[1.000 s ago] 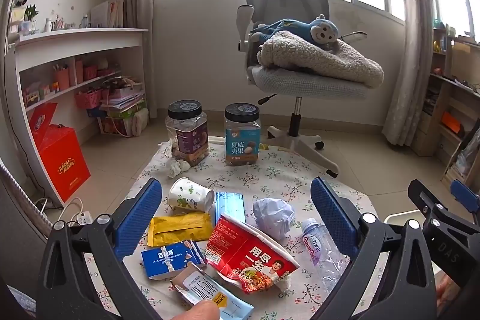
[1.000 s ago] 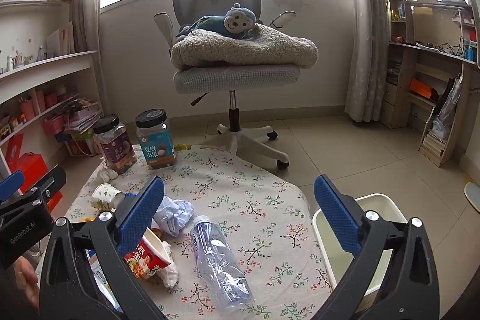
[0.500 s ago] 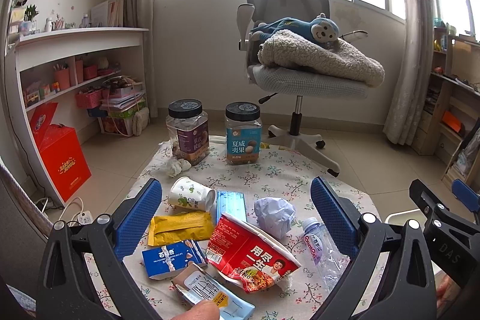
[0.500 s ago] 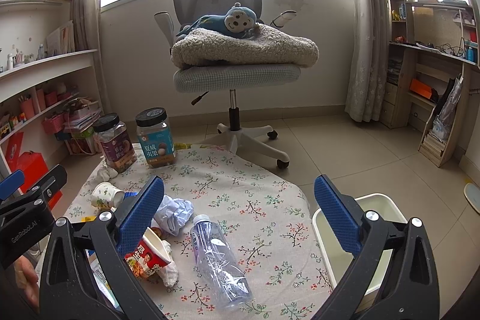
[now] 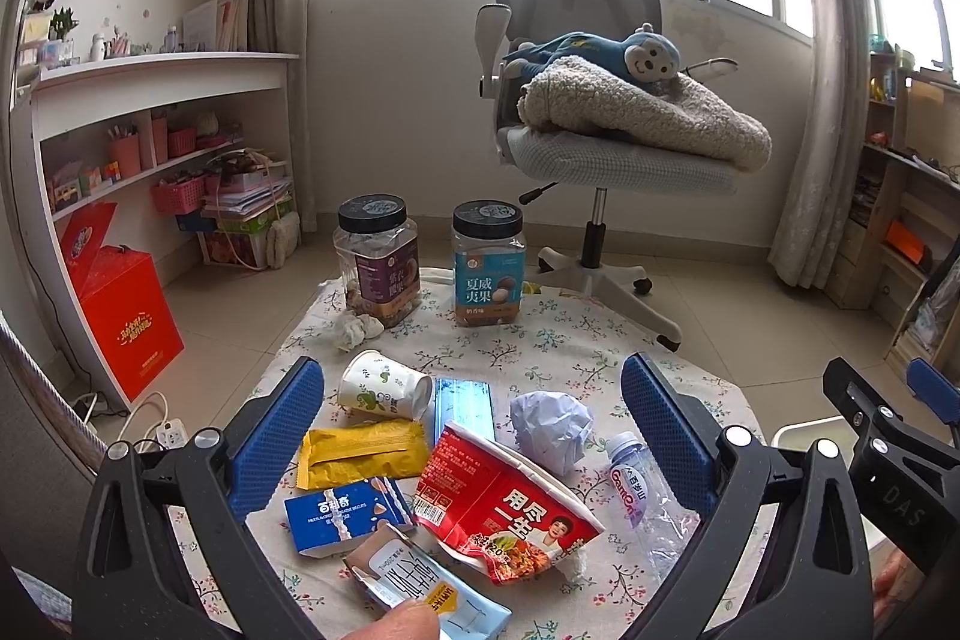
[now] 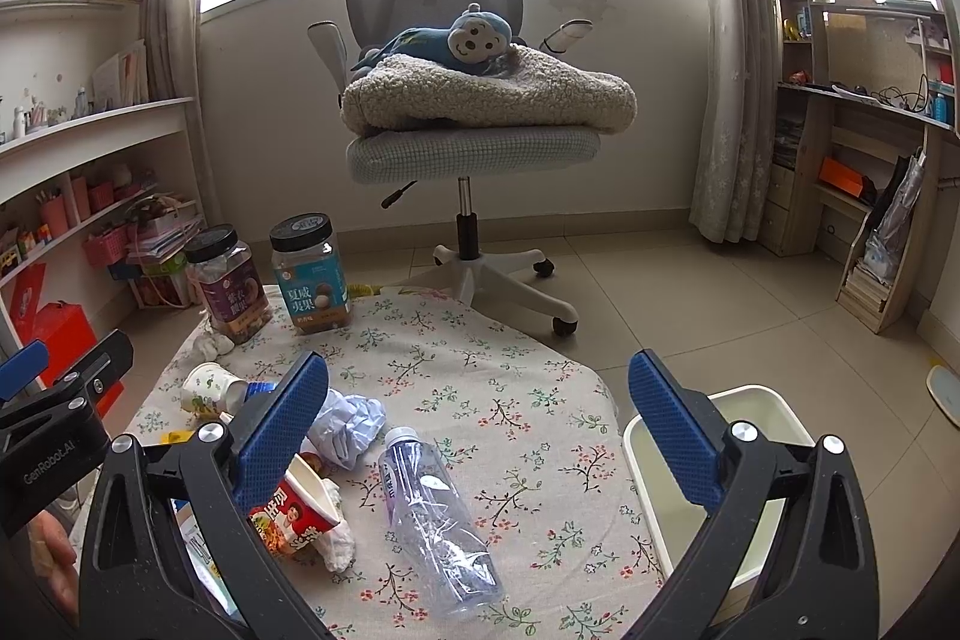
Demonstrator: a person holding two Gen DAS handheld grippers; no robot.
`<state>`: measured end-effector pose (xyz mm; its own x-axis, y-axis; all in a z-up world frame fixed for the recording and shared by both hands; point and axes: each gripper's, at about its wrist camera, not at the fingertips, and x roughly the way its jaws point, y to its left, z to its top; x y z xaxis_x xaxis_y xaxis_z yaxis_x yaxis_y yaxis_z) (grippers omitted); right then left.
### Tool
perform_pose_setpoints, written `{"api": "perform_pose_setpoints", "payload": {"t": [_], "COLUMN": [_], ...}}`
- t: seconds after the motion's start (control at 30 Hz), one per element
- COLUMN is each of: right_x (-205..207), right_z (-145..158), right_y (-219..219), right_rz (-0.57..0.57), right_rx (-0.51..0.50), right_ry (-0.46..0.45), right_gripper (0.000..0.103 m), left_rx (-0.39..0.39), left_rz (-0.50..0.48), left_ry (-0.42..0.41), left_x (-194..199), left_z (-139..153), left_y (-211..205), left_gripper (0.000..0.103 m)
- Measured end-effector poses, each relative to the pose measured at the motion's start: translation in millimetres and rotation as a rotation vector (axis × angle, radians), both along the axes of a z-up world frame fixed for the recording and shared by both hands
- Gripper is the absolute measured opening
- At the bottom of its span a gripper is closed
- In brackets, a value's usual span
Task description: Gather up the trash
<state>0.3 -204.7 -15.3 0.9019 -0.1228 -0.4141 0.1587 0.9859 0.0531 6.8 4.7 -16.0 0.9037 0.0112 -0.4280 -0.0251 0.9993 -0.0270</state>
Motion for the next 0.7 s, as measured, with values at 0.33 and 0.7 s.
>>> {"api": "perform_pose_setpoints", "payload": {"t": [0.33, 0.7], "right_x": [2.7, 19.6], "right_z": [-4.6, -18.6], "right_y": [2.1, 5.0], "right_rz": [0.002, 0.017], "right_rx": [-0.007, -0.002], "right_ry": [0.016, 0.115], "right_gripper": [0.096, 0.096], "left_rx": [0.003, -0.006], "left_rz": [0.003, 0.006], "left_ry": [0.008, 0.183], "left_x": [0.0, 29.5], "left_z": [-3.8, -31.2], "left_y": [0.6, 15.2], "left_gripper": [0.097, 0.097]}}
